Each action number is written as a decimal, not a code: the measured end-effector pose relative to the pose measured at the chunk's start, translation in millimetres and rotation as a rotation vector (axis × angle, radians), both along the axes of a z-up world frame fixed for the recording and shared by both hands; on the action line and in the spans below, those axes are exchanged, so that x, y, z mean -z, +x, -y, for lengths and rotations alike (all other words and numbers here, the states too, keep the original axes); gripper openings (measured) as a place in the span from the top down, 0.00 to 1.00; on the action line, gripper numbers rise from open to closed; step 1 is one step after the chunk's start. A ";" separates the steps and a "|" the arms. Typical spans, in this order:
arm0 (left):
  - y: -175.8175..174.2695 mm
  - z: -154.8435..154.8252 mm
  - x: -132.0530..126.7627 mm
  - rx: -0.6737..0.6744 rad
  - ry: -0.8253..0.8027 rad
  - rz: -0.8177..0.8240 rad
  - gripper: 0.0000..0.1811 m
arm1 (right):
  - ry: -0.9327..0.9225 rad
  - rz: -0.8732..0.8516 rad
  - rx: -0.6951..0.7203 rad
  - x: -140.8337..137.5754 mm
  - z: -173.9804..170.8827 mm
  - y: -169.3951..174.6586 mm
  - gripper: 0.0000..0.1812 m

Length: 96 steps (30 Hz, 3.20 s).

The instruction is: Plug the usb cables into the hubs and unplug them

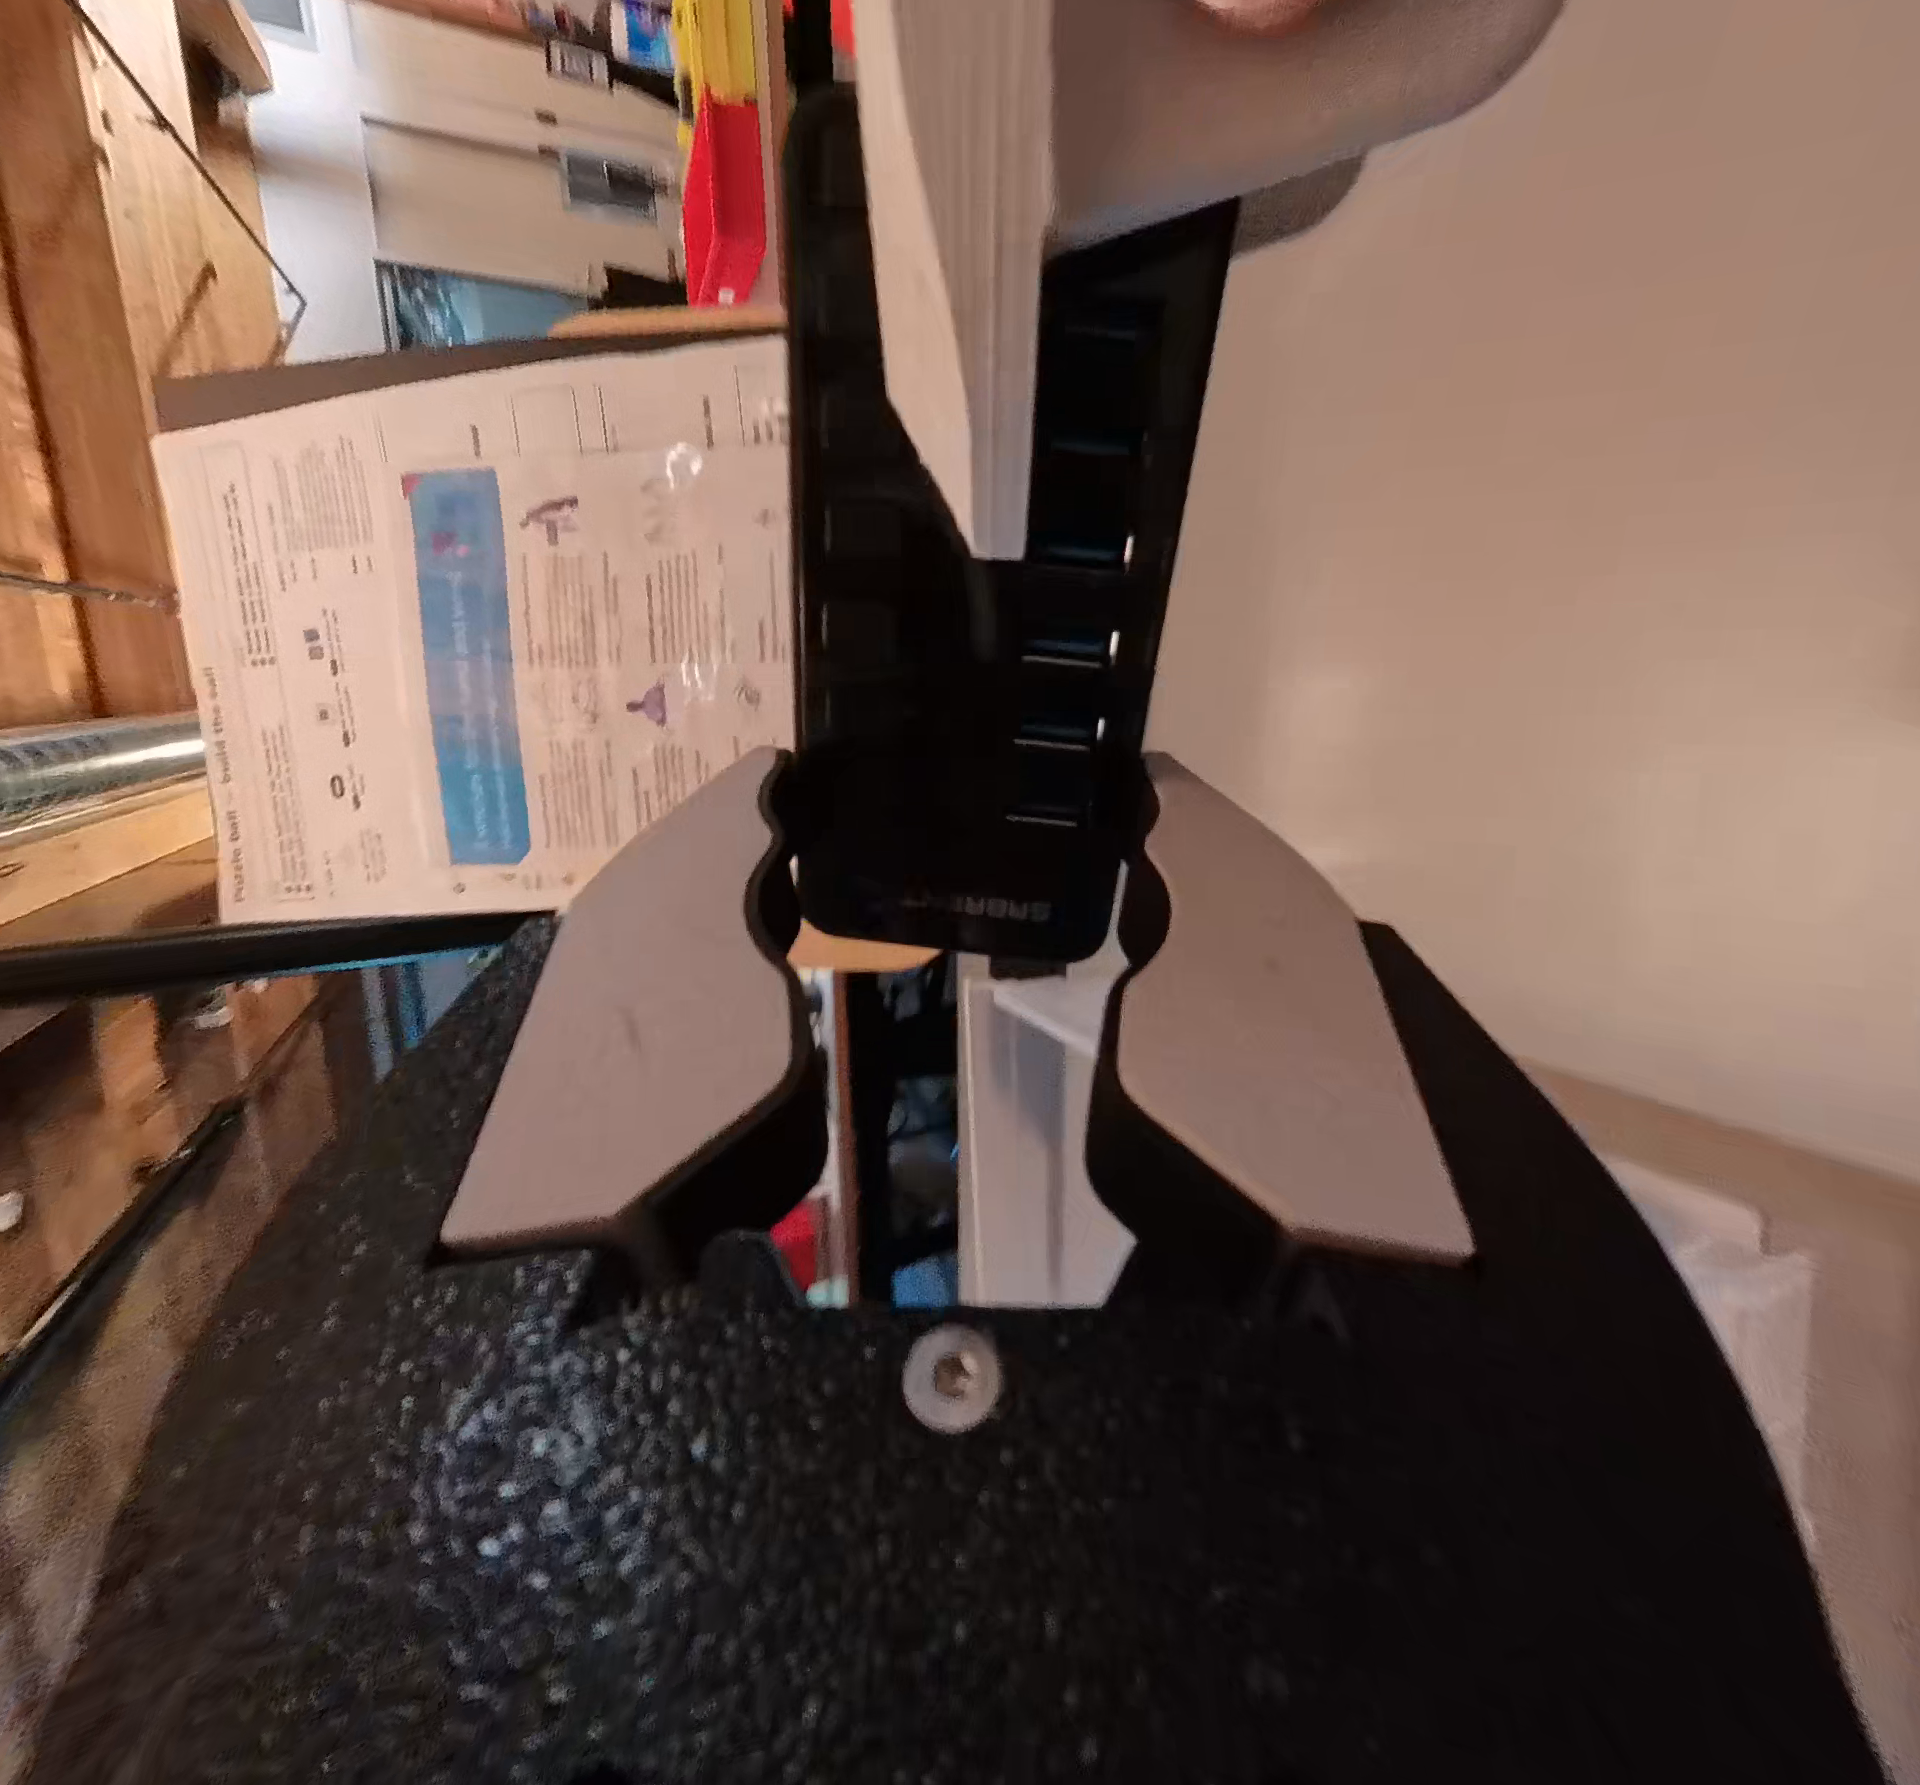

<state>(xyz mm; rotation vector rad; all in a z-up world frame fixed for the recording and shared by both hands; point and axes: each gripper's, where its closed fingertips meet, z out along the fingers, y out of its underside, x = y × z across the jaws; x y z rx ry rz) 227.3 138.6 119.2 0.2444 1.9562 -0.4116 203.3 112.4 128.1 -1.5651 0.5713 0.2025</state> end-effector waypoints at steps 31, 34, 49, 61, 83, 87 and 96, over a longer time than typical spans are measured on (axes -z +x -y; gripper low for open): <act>-66.0 39.7 -47.3 0.457 -1.234 -0.878 0.72 | 0.288 -0.096 -0.218 -2.9 27.0 -50.0 0.61; -63.0 39.7 -38.3 0.409 -1.220 -0.902 0.86 | 0.048 0.145 -0.194 8.8 16.4 -55.5 0.53; -34.2 23.3 -26.7 0.244 -1.381 -0.873 0.84 | -0.166 0.194 -0.187 63.0 -9.7 -39.2 0.62; -36.2 72.3 12.7 -0.281 -1.040 -0.915 0.66 | -0.621 0.443 0.254 79.4 21.0 10.9 0.63; -83.0 53.2 -31.6 0.577 -0.914 -1.116 0.85 | -0.083 0.276 -0.343 33.4 16.3 -69.9 0.83; -61.7 52.2 -35.2 0.450 -1.042 -1.030 0.83 | -0.118 0.333 -0.208 33.2 15.3 -56.3 0.84; -18.9 63.0 -16.2 -0.186 -1.293 -0.991 0.56 | -0.493 0.636 0.422 37.4 42.2 12.5 0.84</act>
